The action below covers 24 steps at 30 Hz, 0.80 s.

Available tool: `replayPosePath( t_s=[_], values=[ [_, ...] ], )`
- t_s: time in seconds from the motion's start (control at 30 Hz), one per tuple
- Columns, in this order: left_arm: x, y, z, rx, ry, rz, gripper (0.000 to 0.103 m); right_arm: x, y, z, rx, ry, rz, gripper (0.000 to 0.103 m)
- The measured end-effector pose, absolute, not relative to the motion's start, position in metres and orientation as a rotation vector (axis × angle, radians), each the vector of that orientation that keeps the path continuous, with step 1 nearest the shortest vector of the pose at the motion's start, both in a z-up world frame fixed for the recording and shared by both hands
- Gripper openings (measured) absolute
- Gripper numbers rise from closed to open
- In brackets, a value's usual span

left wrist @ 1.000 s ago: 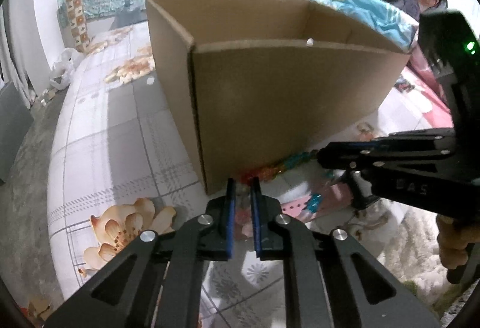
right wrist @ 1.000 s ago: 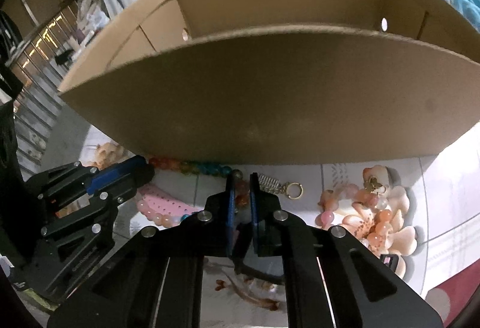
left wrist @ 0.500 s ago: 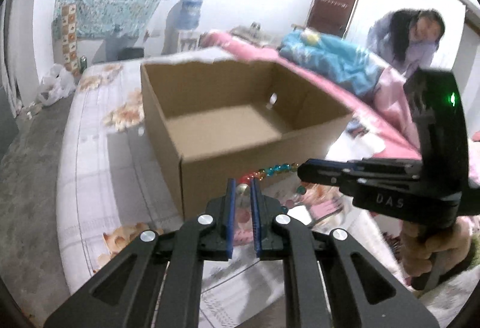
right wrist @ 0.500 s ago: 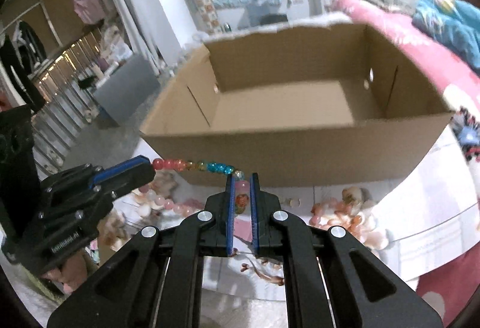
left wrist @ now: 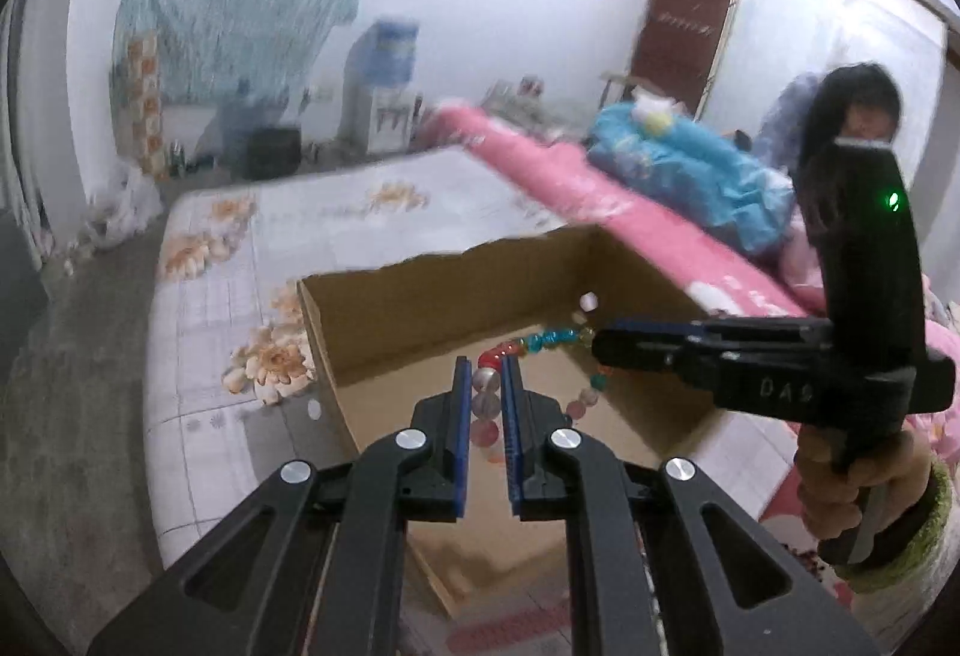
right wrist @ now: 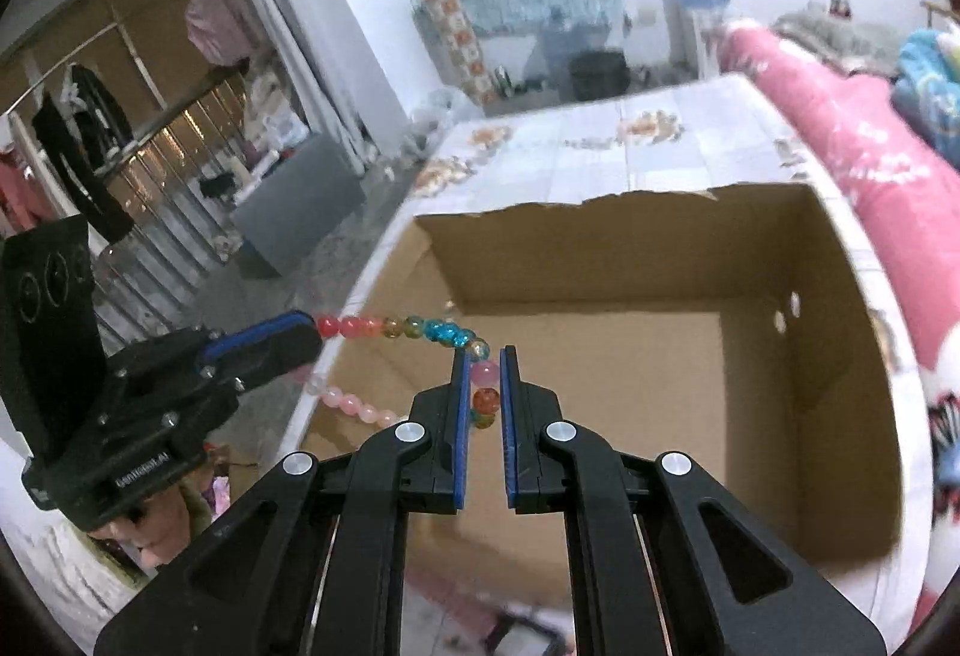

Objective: Organize jewelry

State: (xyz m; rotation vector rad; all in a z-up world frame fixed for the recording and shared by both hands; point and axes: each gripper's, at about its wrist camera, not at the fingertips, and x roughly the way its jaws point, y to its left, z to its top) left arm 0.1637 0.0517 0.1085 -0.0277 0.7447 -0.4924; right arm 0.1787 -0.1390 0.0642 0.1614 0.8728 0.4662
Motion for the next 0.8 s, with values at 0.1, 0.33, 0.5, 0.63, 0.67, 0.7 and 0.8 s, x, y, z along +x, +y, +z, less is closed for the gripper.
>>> replayPosePath(
  t_s=[0.1, 0.33, 0.5, 0.63, 0.67, 0.7, 0.8],
  values=[
    [0.200, 0.044, 0.092, 0.015, 0.821, -0.439, 0.009, 0.223, -0.129, 0.046, 0.171, 0.979, 0.473, 0.007],
    [0.240, 0.030, 0.068, 0.169, 0.889, -0.321, 0.019, 0.290, -0.115, 0.009, 0.270, 1.173, 0.477, 0.012],
    [0.231, 0.041, 0.077, 0.136, 0.832, -0.309, 0.028, 0.296, -0.121, 0.013, 0.336, 1.171, 0.483, 0.017],
    [0.217, 0.048, 0.088, 0.142, 0.788, -0.296, 0.033, 0.286, -0.129, 0.025, 0.359, 1.106, 0.486, 0.025],
    [0.215, 0.049, 0.091, 0.139, 0.782, -0.296, 0.036, 0.279, -0.135, 0.032, 0.367, 1.081, 0.480, 0.025],
    [0.208, 0.052, 0.095, 0.130, 0.769, -0.300, 0.038, 0.273, -0.139, 0.038, 0.370, 1.059, 0.474, 0.026],
    [0.186, 0.061, 0.110, 0.103, 0.723, -0.312, 0.049, 0.249, -0.152, 0.058, 0.379, 0.967, 0.460, 0.035]
  ],
)
